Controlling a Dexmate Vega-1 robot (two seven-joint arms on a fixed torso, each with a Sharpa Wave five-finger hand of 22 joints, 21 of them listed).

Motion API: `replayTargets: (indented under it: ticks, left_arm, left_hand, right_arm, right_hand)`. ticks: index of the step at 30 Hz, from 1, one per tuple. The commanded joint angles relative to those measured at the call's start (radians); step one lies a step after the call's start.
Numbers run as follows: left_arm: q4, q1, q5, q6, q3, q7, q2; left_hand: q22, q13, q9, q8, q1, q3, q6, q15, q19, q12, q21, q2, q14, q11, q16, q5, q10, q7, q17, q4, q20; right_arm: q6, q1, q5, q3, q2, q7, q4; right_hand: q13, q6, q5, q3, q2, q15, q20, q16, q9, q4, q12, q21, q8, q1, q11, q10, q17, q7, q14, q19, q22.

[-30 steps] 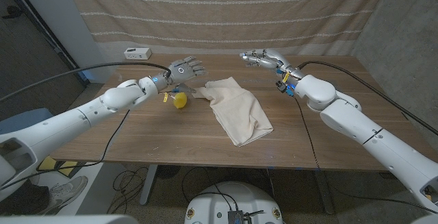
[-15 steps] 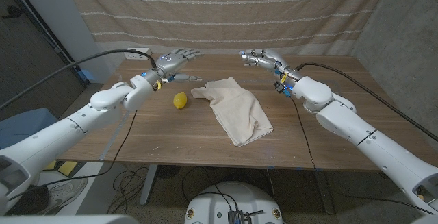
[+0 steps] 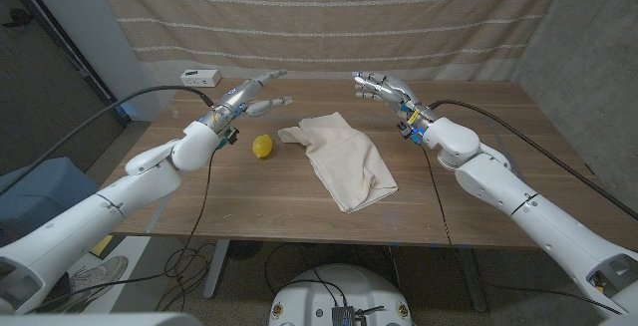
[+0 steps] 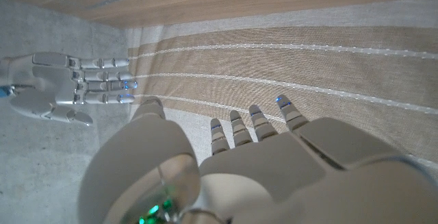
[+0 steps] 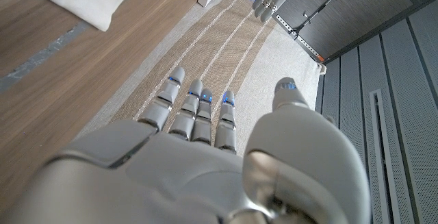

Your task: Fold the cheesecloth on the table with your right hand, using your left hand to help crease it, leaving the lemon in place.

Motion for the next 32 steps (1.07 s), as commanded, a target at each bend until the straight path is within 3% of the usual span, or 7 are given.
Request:
replayTargets:
  ticks: [1, 6, 9, 15, 21, 26, 32]
  left_arm:
    - [0.07, 0.062, -0.281, -0.164, -0.066, -0.075, -0.045]
    - [0.125, 0.054, -0.367, -0.228, -0.07, -0.123, -0.076]
    - [0.17, 0.032, -0.442, -0.266, -0.062, -0.201, -0.088]
    - [0.219, 0.014, -0.533, -0.308, -0.06, -0.264, -0.123]
    - [0.256, 0.002, -0.605, -0.342, -0.061, -0.325, -0.146]
    - [0.293, -0.007, -0.635, -0.341, -0.057, -0.347, -0.163]
    - [0.387, -0.05, -0.674, -0.337, -0.038, -0.398, -0.196]
  left_hand:
    - [0.0, -0.01, 0.0, 0.003, -0.037, 0.004, -0.004, 0.007, 0.019, 0.007, 0.008, 0.014, -0.022, 0.018, -0.004, -0.018, -0.01, 0.03, -0.002, 0.017, -0.082]
    - [-0.006, -0.022, -0.003, -0.003, -0.068, 0.001, -0.024, -0.016, 0.032, 0.003, 0.006, 0.027, -0.055, 0.014, -0.009, -0.026, -0.025, 0.084, -0.005, 0.031, -0.133]
    - [-0.012, -0.031, -0.003, -0.008, -0.143, -0.014, -0.058, -0.015, 0.008, -0.005, -0.01, 0.047, -0.097, 0.017, -0.011, -0.024, -0.059, 0.125, -0.004, 0.082, -0.152]
    - [-0.014, -0.036, -0.004, -0.008, -0.204, -0.009, -0.088, -0.017, -0.004, -0.01, -0.022, 0.081, -0.134, 0.015, -0.011, -0.011, -0.093, 0.15, -0.003, 0.128, -0.157]
    - [-0.016, -0.039, -0.005, -0.005, -0.238, 0.049, -0.104, -0.018, -0.011, -0.007, -0.03, 0.109, -0.152, 0.031, -0.007, 0.011, -0.113, 0.166, -0.004, 0.149, -0.146]
    - [-0.017, -0.04, -0.005, -0.002, -0.243, 0.117, -0.108, -0.022, -0.008, -0.004, -0.033, 0.111, -0.152, 0.032, -0.004, 0.022, -0.115, 0.161, -0.006, 0.147, -0.151]
    - [-0.017, -0.04, -0.005, -0.006, -0.256, 0.178, -0.129, -0.02, -0.02, -0.007, -0.042, 0.105, -0.172, 0.041, -0.008, 0.028, -0.137, 0.167, -0.006, 0.149, -0.148]
  right_arm:
    - [0.036, -0.015, 0.058, 0.018, 0.031, -0.001, 0.045]
    - [0.045, -0.021, 0.058, 0.024, 0.046, -0.031, 0.052]
    - [0.058, -0.026, 0.072, 0.029, 0.064, -0.041, 0.067]
    - [0.067, -0.031, 0.084, 0.039, 0.08, -0.065, 0.085]
    - [0.045, -0.056, 0.077, 0.065, 0.075, -0.14, 0.051]
    - [0.02, -0.091, 0.048, 0.078, 0.07, -0.221, -0.001]
    - [0.065, -0.124, 0.041, 0.068, 0.102, -0.244, -0.018]
  right_hand:
    - [-0.007, -0.026, -0.002, -0.013, -0.011, 0.005, 0.0, -0.012, 0.0, 0.007, -0.008, -0.012, -0.001, -0.033, 0.0, -0.026, -0.009, -0.01, -0.038, -0.021, 0.0]
    - [-0.014, -0.043, 0.0, -0.026, -0.022, -0.004, -0.035, -0.022, -0.001, 0.013, -0.01, -0.019, 0.001, -0.061, -0.004, -0.04, -0.024, -0.01, -0.076, -0.025, -0.002]
    - [-0.023, -0.11, 0.004, -0.042, -0.03, 0.008, -0.048, -0.024, -0.002, 0.028, -0.012, -0.03, -0.008, -0.104, -0.004, -0.055, -0.044, -0.019, -0.106, -0.035, -0.005]
    - [-0.028, -0.118, 0.007, -0.058, -0.035, 0.001, -0.059, -0.023, -0.001, 0.045, -0.012, -0.037, 0.001, -0.146, -0.003, -0.066, -0.058, -0.011, -0.127, -0.037, -0.007]
    - [-0.032, -0.102, 0.009, -0.069, -0.035, 0.001, -0.069, -0.024, -0.001, 0.059, -0.006, -0.043, 0.012, -0.179, 0.003, -0.06, -0.072, 0.004, -0.142, -0.04, -0.008]
    - [-0.035, -0.088, 0.012, -0.068, -0.032, 0.003, -0.065, -0.023, -0.002, 0.059, -0.001, -0.051, 0.017, -0.183, 0.01, -0.047, -0.084, 0.012, -0.146, -0.052, -0.009]
    - [-0.036, -0.086, 0.015, -0.063, -0.026, 0.0, -0.057, -0.022, -0.002, 0.055, 0.0, -0.053, 0.018, -0.177, 0.008, -0.045, -0.092, 0.013, -0.148, -0.052, -0.009]
